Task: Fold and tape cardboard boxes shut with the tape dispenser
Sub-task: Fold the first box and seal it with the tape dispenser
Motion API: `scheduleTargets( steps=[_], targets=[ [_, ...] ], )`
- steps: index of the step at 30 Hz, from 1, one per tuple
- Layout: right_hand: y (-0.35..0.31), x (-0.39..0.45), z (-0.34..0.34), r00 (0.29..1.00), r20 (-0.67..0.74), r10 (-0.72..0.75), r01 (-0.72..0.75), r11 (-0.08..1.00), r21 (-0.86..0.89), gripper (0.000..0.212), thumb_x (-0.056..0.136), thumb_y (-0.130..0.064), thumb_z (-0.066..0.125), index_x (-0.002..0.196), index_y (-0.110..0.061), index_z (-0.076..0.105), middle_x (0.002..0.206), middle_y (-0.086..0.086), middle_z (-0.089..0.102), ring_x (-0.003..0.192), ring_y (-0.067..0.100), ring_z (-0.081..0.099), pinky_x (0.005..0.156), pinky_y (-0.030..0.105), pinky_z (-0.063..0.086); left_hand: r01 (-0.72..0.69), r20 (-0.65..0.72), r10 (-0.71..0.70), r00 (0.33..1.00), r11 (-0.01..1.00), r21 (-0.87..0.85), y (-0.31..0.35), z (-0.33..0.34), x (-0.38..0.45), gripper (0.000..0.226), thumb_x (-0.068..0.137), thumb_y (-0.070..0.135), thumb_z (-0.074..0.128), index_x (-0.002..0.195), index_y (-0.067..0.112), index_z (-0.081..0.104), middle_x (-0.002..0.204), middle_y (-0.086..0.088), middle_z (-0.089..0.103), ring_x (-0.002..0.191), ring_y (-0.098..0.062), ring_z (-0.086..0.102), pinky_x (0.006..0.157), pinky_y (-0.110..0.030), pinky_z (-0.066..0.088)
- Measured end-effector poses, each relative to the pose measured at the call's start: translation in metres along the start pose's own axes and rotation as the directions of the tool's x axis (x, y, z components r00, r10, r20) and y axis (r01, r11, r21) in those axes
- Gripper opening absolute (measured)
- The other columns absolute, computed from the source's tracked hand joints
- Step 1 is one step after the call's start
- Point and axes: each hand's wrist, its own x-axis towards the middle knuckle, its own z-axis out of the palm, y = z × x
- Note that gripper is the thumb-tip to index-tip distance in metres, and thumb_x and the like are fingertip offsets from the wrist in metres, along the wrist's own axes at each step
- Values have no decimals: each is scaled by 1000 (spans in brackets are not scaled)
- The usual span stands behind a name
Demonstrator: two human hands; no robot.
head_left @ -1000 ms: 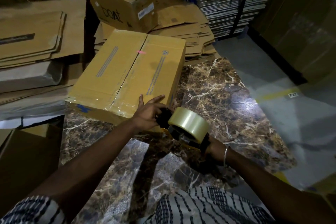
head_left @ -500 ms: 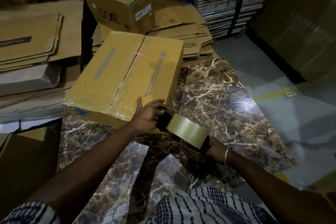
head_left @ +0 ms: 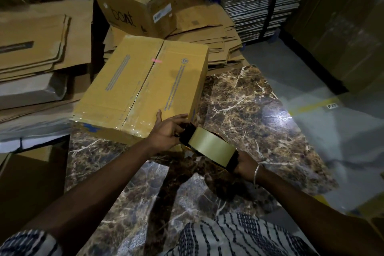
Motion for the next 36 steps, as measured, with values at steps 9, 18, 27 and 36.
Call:
scheduleTargets(
  steps=[9, 18, 27, 36],
  targets=[
    [7, -20, -28, 971, -114, 208, -128, 865, 484, 51, 66, 28, 53, 105, -5, 57, 82, 22, 68, 39, 10, 55, 35, 16, 38, 23, 37, -29, 999, 988, 153, 17, -5, -1, 10, 79, 35, 78, 86, 28, 78, 147, 18, 46, 145, 0, 26, 115, -64, -6],
    [0, -21, -49, 945, 180, 272, -322, 687, 652, 70, 11, -17, 85, 66, -2, 45, 51, 7, 34, 29, 13, 27, 42, 13, 29, -90, 204, -78, 976, 707, 701, 41, -18, 29, 45, 76, 56, 51, 116, 38, 60, 136, 2, 30, 122, -30, 28, 82, -46, 25],
    [-17, -19, -47, 920, 354, 170, -378, 628, 680, 61, 22, -12, 86, 69, -6, 47, 49, 4, 31, 31, 14, 31, 41, 18, 34, 45, 41, -72, 997, 886, 462, 32, -6, 34, 89, 70, 36, 61, 150, 51, 24, 165, -1, 4, 148, -33, 6, 113, -61, 9],
    [-38, -18, -42, 902, 430, -22, -343, 569, 748, 35, 44, -9, 80, 72, -12, 60, 51, 0, 37, 37, 12, 37, 46, 20, 39, 166, 90, -231, 969, 876, 454, 30, 1, 26, 117, 81, 39, 65, 155, 16, -24, 158, -12, -35, 148, -26, -28, 121, -55, -7]
  ],
)
